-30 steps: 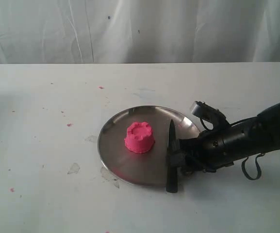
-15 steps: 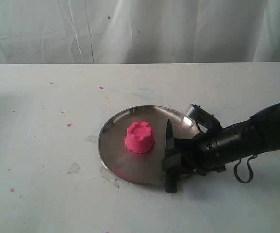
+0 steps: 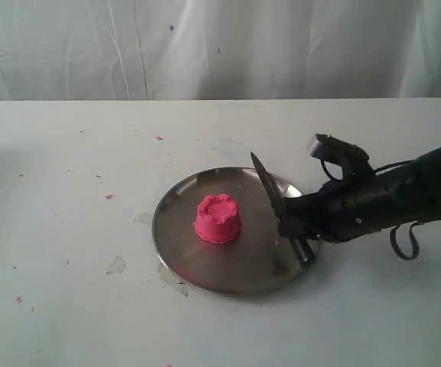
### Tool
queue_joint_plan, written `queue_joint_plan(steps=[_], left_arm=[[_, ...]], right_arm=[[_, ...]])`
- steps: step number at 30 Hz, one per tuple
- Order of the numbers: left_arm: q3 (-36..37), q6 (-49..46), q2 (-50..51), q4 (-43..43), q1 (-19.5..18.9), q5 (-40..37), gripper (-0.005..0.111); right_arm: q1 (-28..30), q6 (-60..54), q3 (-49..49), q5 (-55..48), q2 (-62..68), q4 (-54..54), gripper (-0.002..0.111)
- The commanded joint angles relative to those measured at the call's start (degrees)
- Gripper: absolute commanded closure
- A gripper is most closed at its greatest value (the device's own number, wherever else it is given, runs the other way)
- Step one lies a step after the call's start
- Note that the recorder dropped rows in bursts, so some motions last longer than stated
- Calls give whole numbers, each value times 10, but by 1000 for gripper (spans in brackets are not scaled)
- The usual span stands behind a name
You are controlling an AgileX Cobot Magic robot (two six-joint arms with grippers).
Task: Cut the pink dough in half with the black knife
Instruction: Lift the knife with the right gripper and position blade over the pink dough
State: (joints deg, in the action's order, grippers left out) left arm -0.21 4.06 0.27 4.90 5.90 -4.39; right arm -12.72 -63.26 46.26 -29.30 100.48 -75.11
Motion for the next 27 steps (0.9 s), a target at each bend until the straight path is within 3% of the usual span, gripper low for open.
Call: queue_joint_plan(steps=[1,7,12,27], left_arm=[[2,1,-3,1,0,0,107],[2,1,-3,1,0,0,107],[2,1,-3,1,0,0,107],[2,1,-3,1,0,0,107]], right_arm=[[-9,4,0,0,-80,98,102],[-81,116,17,-7,-149,331,102],[-134,293,17,5,-145,518,103],[-182,331,30,35,-142,557,103]])
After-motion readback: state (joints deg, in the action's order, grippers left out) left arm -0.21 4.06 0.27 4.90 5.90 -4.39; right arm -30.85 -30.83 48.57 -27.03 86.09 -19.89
